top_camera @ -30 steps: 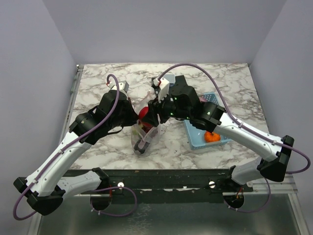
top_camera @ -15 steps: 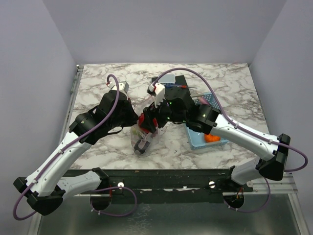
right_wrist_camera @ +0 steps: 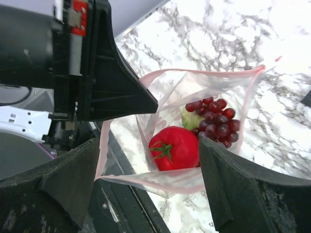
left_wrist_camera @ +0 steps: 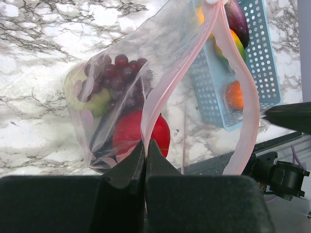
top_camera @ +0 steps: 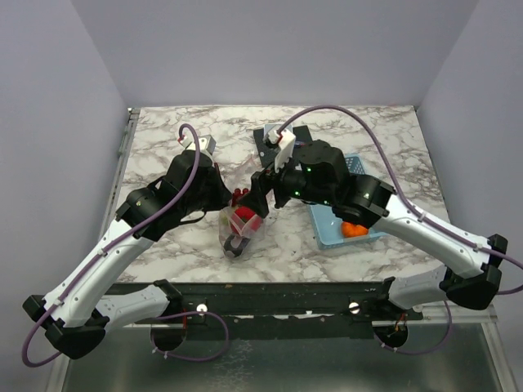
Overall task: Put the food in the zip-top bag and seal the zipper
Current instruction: Pick up the fake vegetable from the bin.
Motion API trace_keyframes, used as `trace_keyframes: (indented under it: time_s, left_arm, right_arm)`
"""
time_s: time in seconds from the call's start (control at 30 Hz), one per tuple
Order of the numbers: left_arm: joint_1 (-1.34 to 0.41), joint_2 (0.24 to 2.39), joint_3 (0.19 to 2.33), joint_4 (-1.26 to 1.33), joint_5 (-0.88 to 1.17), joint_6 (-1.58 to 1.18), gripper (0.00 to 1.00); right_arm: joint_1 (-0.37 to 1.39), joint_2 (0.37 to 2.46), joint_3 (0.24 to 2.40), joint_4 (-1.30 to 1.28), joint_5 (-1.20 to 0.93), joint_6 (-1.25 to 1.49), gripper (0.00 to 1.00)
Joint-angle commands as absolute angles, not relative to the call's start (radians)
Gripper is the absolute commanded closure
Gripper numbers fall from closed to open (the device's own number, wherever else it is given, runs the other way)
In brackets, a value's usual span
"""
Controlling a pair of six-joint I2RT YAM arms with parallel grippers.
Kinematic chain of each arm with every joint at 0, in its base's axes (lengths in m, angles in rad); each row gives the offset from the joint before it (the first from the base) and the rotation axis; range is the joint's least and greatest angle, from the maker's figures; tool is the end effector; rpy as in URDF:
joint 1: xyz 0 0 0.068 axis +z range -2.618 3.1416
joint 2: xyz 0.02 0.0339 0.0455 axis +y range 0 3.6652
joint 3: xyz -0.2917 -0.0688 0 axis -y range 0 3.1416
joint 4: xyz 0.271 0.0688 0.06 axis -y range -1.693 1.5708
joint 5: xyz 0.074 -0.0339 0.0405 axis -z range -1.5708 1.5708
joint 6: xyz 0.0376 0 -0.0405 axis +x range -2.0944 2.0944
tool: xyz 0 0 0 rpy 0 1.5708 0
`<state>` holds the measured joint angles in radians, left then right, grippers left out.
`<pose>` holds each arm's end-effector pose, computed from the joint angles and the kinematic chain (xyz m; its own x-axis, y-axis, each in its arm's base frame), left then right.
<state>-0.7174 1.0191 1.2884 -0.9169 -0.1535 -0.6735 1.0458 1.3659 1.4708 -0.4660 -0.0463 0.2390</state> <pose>0.1553 -0.1278 0.4248 -0.7032 -0.2045 -0.6809 0.1525 0.8921 -0.4253 0.1630 0.2849 0.4477 -0.3818 -0.1874 -0.9050 -0.8190 0.5224 0.2374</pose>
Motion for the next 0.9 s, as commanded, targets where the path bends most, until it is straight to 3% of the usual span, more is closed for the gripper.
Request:
trace_keyframes:
  time_s: [0.0,0.53,0.7,0.87]
  left_arm:
    - [-0.722,1.021,1.304,-0.905,-0.144,-0.68,1.0]
    - [-0.722,0.911,1.25,-0.761,-0.12,-0.625,1.0]
    - [-0.722,0.865,1.192,-0.7,-0.116,-0.626,1.0]
    - [-0.721,0.903,1.179,-0.724,-0.105,-0.648,1.0]
  right_arm:
    - [1.053,1.283,1.515,-0.511,0.094,0.252,0.13]
    - [1.044,1.175,1.471,-0.795,0.731,0.365,0.18]
    - [1.006,1.167,1.413,-0.892,0.761,0.451,0.17]
    - [0.883,1.174,1.332,-0.938,0.621,0.51,0.17]
